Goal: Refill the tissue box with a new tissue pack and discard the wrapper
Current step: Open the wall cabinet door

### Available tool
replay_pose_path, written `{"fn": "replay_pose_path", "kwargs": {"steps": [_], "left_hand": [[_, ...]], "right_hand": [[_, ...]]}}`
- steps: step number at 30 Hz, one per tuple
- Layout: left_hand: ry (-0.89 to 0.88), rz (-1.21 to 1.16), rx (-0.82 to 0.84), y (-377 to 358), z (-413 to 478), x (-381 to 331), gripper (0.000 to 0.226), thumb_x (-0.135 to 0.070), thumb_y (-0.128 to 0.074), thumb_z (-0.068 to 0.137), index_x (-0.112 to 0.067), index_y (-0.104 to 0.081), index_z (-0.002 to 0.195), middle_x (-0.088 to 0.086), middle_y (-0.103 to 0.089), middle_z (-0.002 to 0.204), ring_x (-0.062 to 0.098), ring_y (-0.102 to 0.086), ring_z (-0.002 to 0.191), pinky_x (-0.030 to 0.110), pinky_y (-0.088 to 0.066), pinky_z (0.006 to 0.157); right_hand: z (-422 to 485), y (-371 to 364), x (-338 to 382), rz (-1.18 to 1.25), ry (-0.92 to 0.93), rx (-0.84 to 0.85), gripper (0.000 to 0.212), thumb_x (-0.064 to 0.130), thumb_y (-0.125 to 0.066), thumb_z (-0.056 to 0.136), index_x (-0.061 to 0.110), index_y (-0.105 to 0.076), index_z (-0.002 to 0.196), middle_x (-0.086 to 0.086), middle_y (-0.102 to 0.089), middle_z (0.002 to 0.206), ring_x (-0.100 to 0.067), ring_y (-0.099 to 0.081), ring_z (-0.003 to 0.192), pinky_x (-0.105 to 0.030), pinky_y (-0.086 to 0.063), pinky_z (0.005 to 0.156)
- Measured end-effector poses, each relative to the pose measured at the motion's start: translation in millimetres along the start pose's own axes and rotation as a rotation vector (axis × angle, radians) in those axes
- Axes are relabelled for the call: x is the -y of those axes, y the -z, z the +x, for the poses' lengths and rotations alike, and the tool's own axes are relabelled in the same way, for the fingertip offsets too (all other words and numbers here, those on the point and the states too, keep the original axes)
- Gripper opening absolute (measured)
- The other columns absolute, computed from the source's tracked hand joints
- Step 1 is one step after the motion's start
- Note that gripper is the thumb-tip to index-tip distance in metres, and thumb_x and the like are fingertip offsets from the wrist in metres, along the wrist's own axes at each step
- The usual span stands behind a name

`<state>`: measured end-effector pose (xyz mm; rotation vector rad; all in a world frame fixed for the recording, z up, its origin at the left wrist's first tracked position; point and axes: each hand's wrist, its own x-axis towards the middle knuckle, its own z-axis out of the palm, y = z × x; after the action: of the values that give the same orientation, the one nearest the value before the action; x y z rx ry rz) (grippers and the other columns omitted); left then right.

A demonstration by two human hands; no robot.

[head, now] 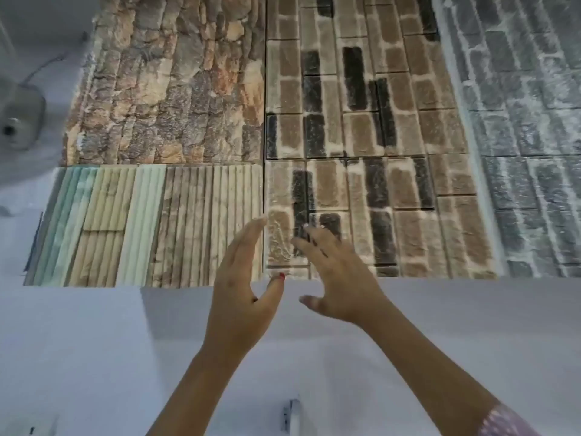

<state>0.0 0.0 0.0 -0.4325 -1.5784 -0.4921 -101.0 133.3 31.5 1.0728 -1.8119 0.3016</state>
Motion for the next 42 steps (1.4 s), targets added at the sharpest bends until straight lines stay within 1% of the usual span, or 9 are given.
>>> {"fn": "replay_pose_path", "kwargs": {"steps": [4, 10, 17, 20, 24, 28, 35, 37, 42], "left_hand": [[0.086, -0.017, 0.037, 10.7, -1.9, 39.9, 0.067, -0.021, -0.054, 0.074, -0.051, -0.026, 0.127, -0.031, -0.031, 0.136, -0.016, -0.026, 0.128, -0.006, -0.017, 0.099], [0.110, 0.017, 0.087, 22.2, -16.4, 69.9, 0.064, -0.022, -0.054, 0.075, -0.053, -0.027, 0.123, -0.036, -0.031, 0.132, -0.021, -0.025, 0.125, -0.008, -0.016, 0.096], [0.211, -0.181, 0.062, 14.7, -19.2, 17.6, 0.065, -0.024, -0.056, 0.072, -0.037, -0.033, 0.132, -0.031, -0.036, 0.133, -0.008, -0.037, 0.125, -0.002, -0.026, 0.099], [0.228, -0.462, 0.121, 3.2, -13.1, -33.5, 0.063, -0.022, -0.058, 0.072, -0.039, -0.039, 0.129, -0.031, -0.052, 0.124, -0.005, -0.047, 0.119, 0.022, -0.041, 0.101], [0.173, -0.864, 0.210, -20.6, -6.8, -108.8, 0.056, -0.002, -0.046, 0.073, -0.033, -0.052, 0.119, -0.017, -0.067, 0.109, 0.005, -0.062, 0.103, 0.018, -0.052, 0.074], [0.101, -1.029, 0.301, -53.8, -4.3, -182.5, 0.057, -0.020, -0.051, 0.066, -0.032, -0.052, 0.121, -0.011, -0.062, 0.122, 0.010, -0.056, 0.116, 0.020, -0.049, 0.085], [0.099, -0.928, 0.426, -127.2, -3.7, -272.5, 0.053, -0.018, -0.052, 0.073, -0.045, -0.047, 0.118, -0.016, -0.047, 0.136, -0.005, -0.043, 0.123, 0.010, -0.035, 0.099], [0.075, -0.851, 0.427, -149.5, -1.6, -284.4, 0.054, -0.014, -0.058, 0.077, -0.043, -0.045, 0.120, -0.019, -0.045, 0.133, -0.006, -0.040, 0.123, -0.005, -0.026, 0.093], [-0.020, -0.722, 0.532, -203.6, 0.4, -300.8, 0.059, -0.008, -0.060, 0.081, -0.042, -0.038, 0.123, -0.012, -0.037, 0.142, -0.002, -0.032, 0.127, 0.001, -0.024, 0.097]], "right_hand": [[36.1, -53.4, 18.7, -0.227, -0.006, -0.074, 0.096, 0.040, -0.080, 0.056, 0.033, -0.026, 0.136, -0.009, -0.028, 0.152, -0.039, -0.023, 0.138, -0.063, -0.022, 0.106], [50.9, -74.6, 31.9, -0.359, -0.093, -0.304, 0.059, 0.001, -0.075, 0.056, 0.021, -0.061, 0.110, -0.019, -0.055, 0.131, -0.049, -0.050, 0.117, -0.070, -0.043, 0.087], [11.8, -9.5, 54.2, -0.176, -0.026, -0.429, 0.058, -0.005, -0.070, 0.055, 0.015, -0.059, 0.109, -0.025, -0.055, 0.129, -0.051, -0.050, 0.116, -0.072, -0.045, 0.080], [-23.1, 43.6, 62.5, -0.030, 0.029, -0.510, 0.058, 0.001, -0.068, 0.059, 0.014, -0.056, 0.114, -0.025, -0.053, 0.131, -0.045, -0.052, 0.117, -0.059, -0.054, 0.079], [-74.4, 120.1, 53.0, 0.060, 0.055, -0.640, 0.059, 0.009, -0.072, 0.060, 0.013, -0.056, 0.117, -0.020, -0.054, 0.132, -0.023, -0.060, 0.114, -0.021, -0.054, 0.074], [-130.2, 187.2, 26.1, 0.029, -0.023, -0.724, 0.074, 0.013, -0.070, 0.062, 0.012, -0.040, 0.130, -0.014, -0.057, 0.130, -0.010, -0.055, 0.106, 0.000, -0.039, 0.081], [-216.7, 277.1, -52.3, 0.204, -0.416, -0.757, 0.077, 0.006, -0.068, 0.066, 0.014, -0.039, 0.137, 0.019, -0.060, 0.109, -0.012, -0.061, 0.077, -0.018, -0.052, 0.062], [-234.2, 294.3, -80.8, 0.226, -0.507, -0.747, 0.075, -0.004, -0.069, 0.069, 0.011, -0.039, 0.136, 0.007, -0.061, 0.120, 0.001, -0.059, 0.077, -0.009, -0.051, 0.060], [-256.7, 312.7, -131.0, 0.350, -0.592, -0.744, 0.076, -0.008, -0.070, 0.069, 0.006, -0.037, 0.137, -0.015, -0.049, 0.138, -0.026, -0.053, 0.122, -0.002, -0.048, 0.065]]}}
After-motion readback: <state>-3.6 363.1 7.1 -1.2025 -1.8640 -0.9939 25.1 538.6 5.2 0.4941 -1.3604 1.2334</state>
